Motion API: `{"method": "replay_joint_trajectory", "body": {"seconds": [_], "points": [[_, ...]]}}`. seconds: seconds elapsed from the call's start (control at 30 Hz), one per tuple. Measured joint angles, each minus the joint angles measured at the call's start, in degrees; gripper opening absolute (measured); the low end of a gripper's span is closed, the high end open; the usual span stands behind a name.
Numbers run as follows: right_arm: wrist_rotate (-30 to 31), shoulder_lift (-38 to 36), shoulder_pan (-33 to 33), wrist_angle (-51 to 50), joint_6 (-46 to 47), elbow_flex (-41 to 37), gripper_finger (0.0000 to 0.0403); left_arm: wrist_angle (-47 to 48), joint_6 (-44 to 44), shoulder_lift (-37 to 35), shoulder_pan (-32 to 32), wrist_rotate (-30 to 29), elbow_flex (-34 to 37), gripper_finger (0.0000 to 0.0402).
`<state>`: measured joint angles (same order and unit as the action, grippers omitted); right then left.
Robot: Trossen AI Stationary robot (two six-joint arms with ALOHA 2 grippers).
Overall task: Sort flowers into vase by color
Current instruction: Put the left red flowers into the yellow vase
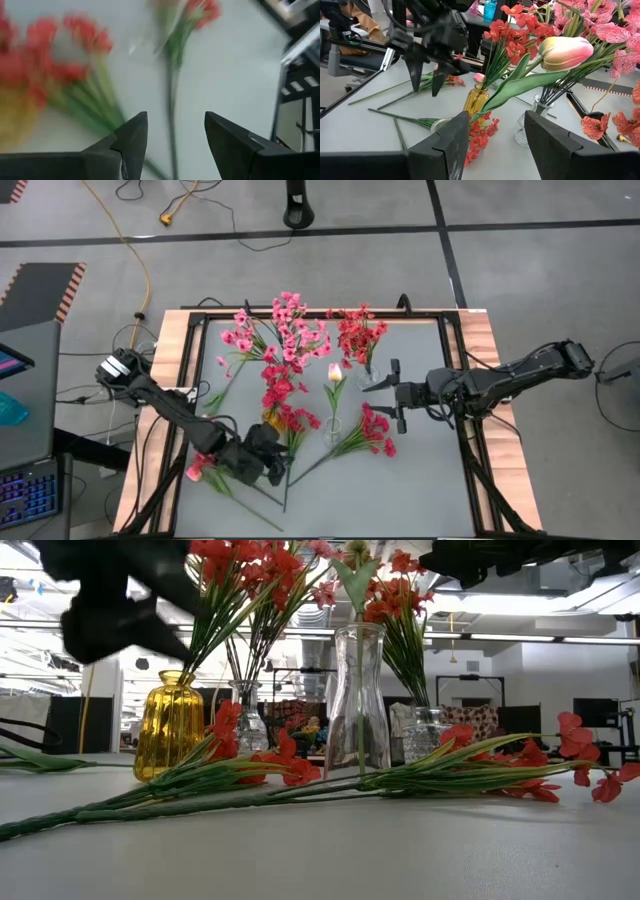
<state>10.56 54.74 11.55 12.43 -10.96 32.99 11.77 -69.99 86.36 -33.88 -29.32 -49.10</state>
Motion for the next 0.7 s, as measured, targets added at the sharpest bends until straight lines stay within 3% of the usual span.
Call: {"method": "replay_joint_trajectory", "body": {"seconds": [0.1,0.43,0.7], "points": [[0.0,0.0,0.0,-0.1,0.0,0.0,0.0218,4.9,-5.3,0.1,1.4,3.0,0.0,0.0185],[0.0,0.0,0.0,-0.2,0.0,0.0,0.0218,7.0,-9.4,1.9,5.4,2.2,0.4,0.0185],[0.0,0.0,0.0,-0.4,0.0,0.0,0.0218,4.5,-12.8,9.2,7.0,9.8,0.3,0.0185]]}}
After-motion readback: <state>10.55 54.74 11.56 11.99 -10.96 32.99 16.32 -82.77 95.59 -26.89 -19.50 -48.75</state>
